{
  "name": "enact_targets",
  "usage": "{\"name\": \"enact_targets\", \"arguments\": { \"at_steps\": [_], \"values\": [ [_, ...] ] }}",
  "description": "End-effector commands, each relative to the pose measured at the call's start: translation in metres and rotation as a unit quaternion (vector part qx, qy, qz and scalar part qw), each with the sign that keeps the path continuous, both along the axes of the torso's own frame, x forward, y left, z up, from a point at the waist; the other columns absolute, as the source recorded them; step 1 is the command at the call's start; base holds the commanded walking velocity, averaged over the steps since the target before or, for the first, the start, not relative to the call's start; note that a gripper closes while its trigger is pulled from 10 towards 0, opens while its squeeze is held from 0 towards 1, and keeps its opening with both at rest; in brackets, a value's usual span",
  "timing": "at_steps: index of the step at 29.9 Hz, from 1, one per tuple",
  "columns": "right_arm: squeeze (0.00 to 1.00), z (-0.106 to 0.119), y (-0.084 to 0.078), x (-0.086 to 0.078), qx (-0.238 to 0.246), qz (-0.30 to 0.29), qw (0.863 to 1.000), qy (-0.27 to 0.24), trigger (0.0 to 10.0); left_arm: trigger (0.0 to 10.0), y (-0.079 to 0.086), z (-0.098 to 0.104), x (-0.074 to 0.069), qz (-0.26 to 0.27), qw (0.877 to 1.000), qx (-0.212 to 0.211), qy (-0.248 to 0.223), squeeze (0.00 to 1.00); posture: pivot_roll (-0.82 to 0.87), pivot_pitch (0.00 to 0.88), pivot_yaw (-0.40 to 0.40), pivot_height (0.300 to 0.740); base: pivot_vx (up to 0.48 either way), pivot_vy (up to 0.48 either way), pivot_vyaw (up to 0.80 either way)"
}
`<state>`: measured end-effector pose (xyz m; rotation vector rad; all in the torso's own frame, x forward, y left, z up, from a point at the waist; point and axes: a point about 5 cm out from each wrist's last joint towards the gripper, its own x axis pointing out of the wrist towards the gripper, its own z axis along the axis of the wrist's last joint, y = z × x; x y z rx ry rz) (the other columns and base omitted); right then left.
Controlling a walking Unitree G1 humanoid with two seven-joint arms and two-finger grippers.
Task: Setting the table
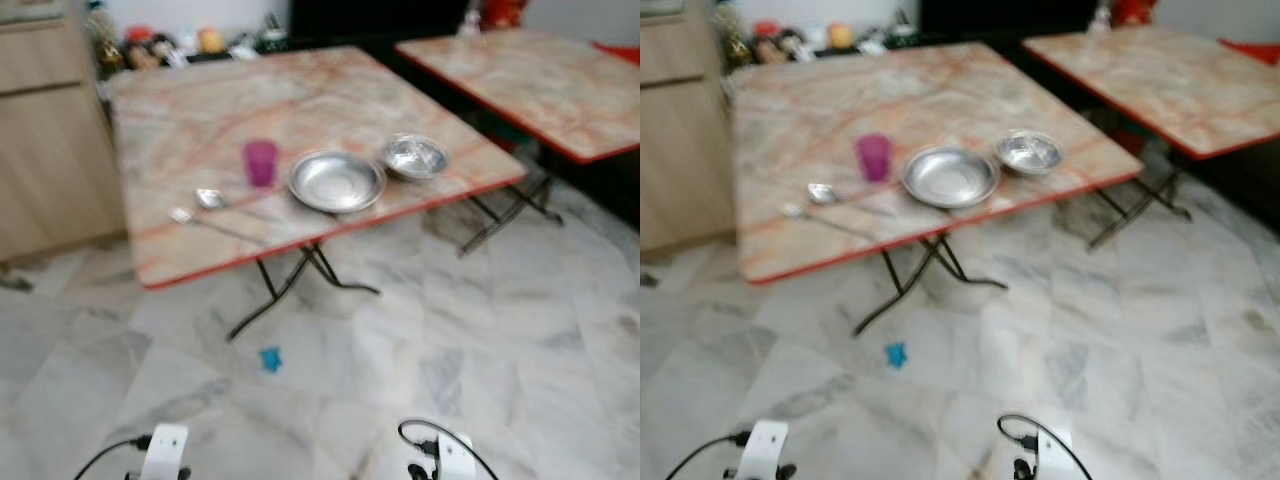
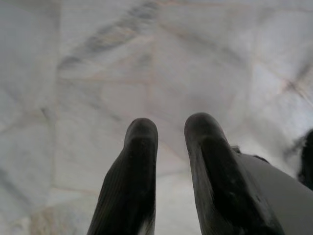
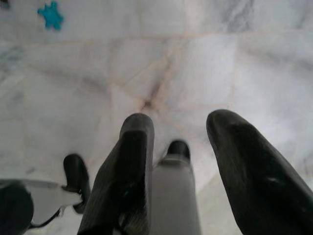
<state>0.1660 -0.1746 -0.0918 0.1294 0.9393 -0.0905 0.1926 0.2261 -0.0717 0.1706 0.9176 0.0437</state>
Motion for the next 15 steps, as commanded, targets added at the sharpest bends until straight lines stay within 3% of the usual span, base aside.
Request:
{"name": "enact_targets", "arguments": {
  "at_steps": [1,12,15],
  "values": [
    [0.0,-0.0011,-0.0033,-0.0033,-0.006,-0.002,1.0,0.005,10.0,10.0,-0.0009,-0.0066,-0.0122,0.001,1.0,-0.001,0.021,0.0,0.12,0.037,-0.033,0.74,0.0,-0.304,0.0],
    [0.0,-0.0004,-0.0039,-0.0023,-0.007,-0.005,1.0,0.0,10.0,10.0,-0.0017,-0.0062,-0.0112,0.001,1.0,-0.004,0.018,0.0,0.12,0.037,-0.035,0.74,0.0,-0.301,0.0],
    [0.0,-0.0004,-0.0038,-0.0021,-0.007,-0.005,1.0,0.0,10.0,10.0,-0.0021,-0.0063,-0.0113,0.006,1.0,-0.008,0.017,0.0,0.13,0.038,-0.035,0.74,0.0,0.0,0.0]
  ]
}}
